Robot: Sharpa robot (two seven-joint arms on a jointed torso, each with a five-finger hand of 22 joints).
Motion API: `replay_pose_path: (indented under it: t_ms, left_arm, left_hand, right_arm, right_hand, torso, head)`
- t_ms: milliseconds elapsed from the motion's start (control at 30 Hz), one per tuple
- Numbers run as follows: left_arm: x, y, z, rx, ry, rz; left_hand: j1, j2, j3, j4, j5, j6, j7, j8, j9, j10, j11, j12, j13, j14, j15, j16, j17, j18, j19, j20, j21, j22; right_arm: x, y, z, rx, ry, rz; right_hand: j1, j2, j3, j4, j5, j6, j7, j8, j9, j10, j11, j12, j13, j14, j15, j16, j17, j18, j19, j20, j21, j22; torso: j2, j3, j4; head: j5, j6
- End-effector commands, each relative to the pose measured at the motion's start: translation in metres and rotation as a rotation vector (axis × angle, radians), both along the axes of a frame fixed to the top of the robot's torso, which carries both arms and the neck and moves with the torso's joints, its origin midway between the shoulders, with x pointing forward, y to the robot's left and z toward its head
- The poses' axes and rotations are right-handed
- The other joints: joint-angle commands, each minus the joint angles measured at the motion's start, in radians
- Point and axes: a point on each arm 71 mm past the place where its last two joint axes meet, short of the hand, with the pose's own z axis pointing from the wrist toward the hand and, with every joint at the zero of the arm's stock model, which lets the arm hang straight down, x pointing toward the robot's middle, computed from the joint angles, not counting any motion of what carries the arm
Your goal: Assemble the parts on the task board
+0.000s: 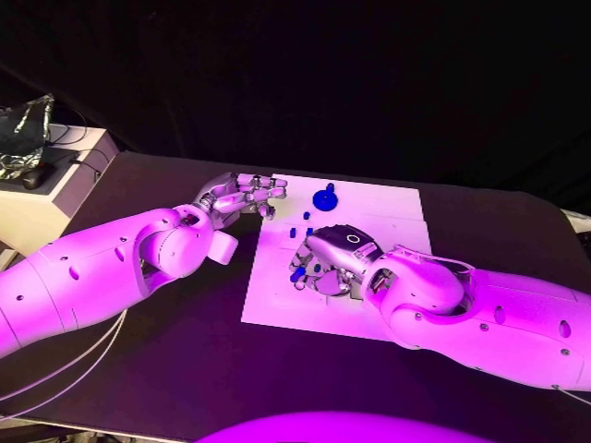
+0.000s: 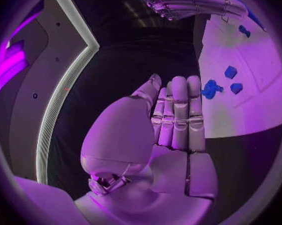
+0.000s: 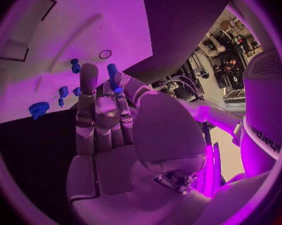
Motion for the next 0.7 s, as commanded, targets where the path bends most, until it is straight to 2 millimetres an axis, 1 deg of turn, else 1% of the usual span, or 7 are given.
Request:
replay_pose_path:
  t_ms: [33, 333, 500, 700]
  left_arm:
    - [-0.0009, -0.0026, 0.0013, -0.016, -0.003, -0.013]
    - [-0.0013, -0.0009, 0.0017, -0.016, -0.003, -0.011]
    - [-0.0014, 0.0000, 0.0017, -0.015, -0.002, -0.009]
    - [-0.0014, 0.0012, 0.0016, -0.014, -0.001, -0.007]
  left_hand:
    - [-0.003, 0.009, -0.006, -0.001, 0.002, -0.008, 0.002, -0.002, 0.001, -0.007, -0.002, 0.005, 0.000, -0.002, -0.001, -0.003, -0.001, -0.004, 0.010, 0.000, -0.006, 0.001]
    - [-0.003, 0.009, -0.006, -0.001, 0.002, -0.008, 0.002, -0.002, 0.001, -0.007, -0.002, 0.005, 0.000, -0.002, -0.001, -0.003, -0.001, -0.004, 0.010, 0.000, -0.006, 0.001]
    - [-0.003, 0.009, -0.006, -0.001, 0.002, -0.008, 0.002, -0.002, 0.001, -0.007, -0.002, 0.005, 0.000, -0.002, -0.001, -0.003, -0.001, -0.004, 0.010, 0.000, -0.006, 0.001]
    - [-0.003, 0.009, -0.006, -0.001, 0.002, -0.008, 0.002, -0.002, 0.001, -0.007, -0.002, 0.005, 0.000, -0.002, -0.001, -0.003, -0.001, -0.004, 0.010, 0.000, -0.006, 0.001]
  right_arm:
    - [-0.0008, 0.0016, -0.0034, -0.045, -0.020, 0.011]
    - [-0.0010, 0.0010, -0.0093, -0.071, -0.023, 0.006]
    - [-0.0013, 0.0000, -0.0109, -0.080, -0.019, 0.005]
    - [-0.0009, -0.0026, -0.0126, -0.095, -0.013, 0.005]
  right_hand:
    - [0.000, 0.016, 0.003, -0.004, 0.005, 0.009, 0.002, 0.002, 0.001, 0.064, -0.039, 0.003, 0.004, 0.001, -0.004, -0.003, -0.001, 0.017, -0.002, -0.006, -0.005, 0.001]
    - [0.000, 0.016, 0.003, -0.006, 0.007, 0.009, 0.002, 0.002, 0.001, 0.064, -0.039, 0.003, 0.004, 0.001, -0.004, -0.003, -0.002, 0.017, -0.001, -0.006, -0.006, 0.004]
    - [0.000, 0.016, 0.003, -0.006, 0.007, 0.009, 0.002, 0.002, 0.001, 0.064, -0.039, 0.003, 0.004, 0.001, -0.004, -0.003, -0.002, 0.017, -0.001, -0.006, -0.006, 0.004]
    - [-0.001, 0.017, 0.003, -0.008, 0.006, 0.010, 0.002, 0.002, 0.001, 0.065, -0.039, 0.003, 0.004, 0.001, -0.003, -0.002, -0.003, 0.017, -0.001, -0.005, -0.009, 0.007]
  torso:
    - [0.000, 0.0006, -0.0004]
    - [0.000, 0.0005, -0.0001]
    - [0.000, 0.0003, -0.0004]
    - [0.000, 0.0002, -0.0007]
  head:
    - [0.001, -0.003]
    - [0.006, -0.008]
    - [0.006, -0.011]
    - [0.007, -0.012]
